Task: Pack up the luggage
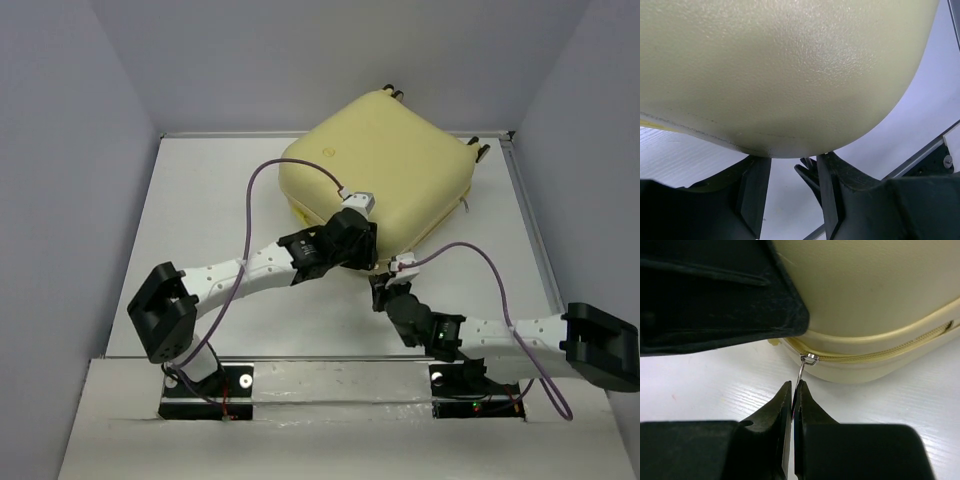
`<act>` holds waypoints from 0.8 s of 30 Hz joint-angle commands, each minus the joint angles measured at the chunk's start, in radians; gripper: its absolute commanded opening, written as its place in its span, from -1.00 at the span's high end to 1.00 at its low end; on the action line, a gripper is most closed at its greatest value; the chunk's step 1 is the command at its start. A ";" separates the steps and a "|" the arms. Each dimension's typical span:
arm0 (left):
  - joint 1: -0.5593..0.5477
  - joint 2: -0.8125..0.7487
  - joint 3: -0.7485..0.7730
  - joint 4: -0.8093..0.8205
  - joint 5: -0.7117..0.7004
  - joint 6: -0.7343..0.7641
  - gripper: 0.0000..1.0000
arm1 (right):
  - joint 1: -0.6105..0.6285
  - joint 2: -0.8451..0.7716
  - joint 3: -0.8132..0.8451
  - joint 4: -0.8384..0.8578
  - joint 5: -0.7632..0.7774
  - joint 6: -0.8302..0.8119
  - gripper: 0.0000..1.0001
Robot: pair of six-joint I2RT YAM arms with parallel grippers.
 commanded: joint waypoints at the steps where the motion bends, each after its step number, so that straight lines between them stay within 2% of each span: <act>1: 0.049 0.072 0.074 0.422 -0.072 -0.007 -0.03 | 0.256 0.083 0.208 0.149 -0.558 -0.001 0.86; 3: 0.062 0.052 0.066 0.422 -0.090 -0.009 -0.04 | 0.281 0.069 0.196 0.123 -0.511 0.025 0.86; 7: 0.077 0.015 0.049 0.429 -0.099 -0.010 -0.05 | 0.281 -0.056 0.075 0.100 -0.417 0.122 0.86; 12: 0.077 -0.009 0.049 0.428 -0.101 -0.012 -0.11 | 0.272 -0.238 0.054 -0.148 -0.213 0.214 0.86; 13: 0.078 -0.016 0.049 0.422 -0.110 -0.009 -0.16 | 0.263 -0.242 0.074 -0.216 -0.184 0.238 0.80; 14: 0.086 -0.040 0.037 0.411 -0.119 -0.004 -0.28 | 0.245 -0.247 0.115 -0.367 -0.150 0.299 0.24; 15: 0.097 -0.057 0.028 0.408 -0.122 0.001 -0.33 | 0.244 -0.250 0.133 -0.434 -0.133 0.324 0.04; 16: 0.135 -0.075 0.019 0.400 -0.115 0.001 -0.47 | 0.235 -0.256 0.143 -0.562 -0.113 0.358 -0.04; 18: 0.192 -0.141 -0.007 0.387 -0.093 0.001 -0.56 | 0.220 -0.279 0.154 -0.638 -0.060 0.425 -0.22; 21: 0.285 -0.213 -0.020 0.339 -0.069 0.025 -0.65 | 0.183 -0.354 0.151 -0.767 -0.019 0.493 -0.24; 22: 0.355 -0.258 -0.017 0.310 -0.061 0.033 -0.67 | 0.147 -0.389 0.151 -0.798 0.006 0.535 -0.23; 23: 0.396 -0.285 -0.014 0.298 -0.046 0.039 -0.67 | 0.125 -0.406 0.153 -0.862 0.034 0.577 -0.06; 24: 0.442 -0.286 -0.004 0.282 -0.020 0.039 -0.68 | 0.099 -0.417 0.153 -0.882 0.034 0.577 -0.06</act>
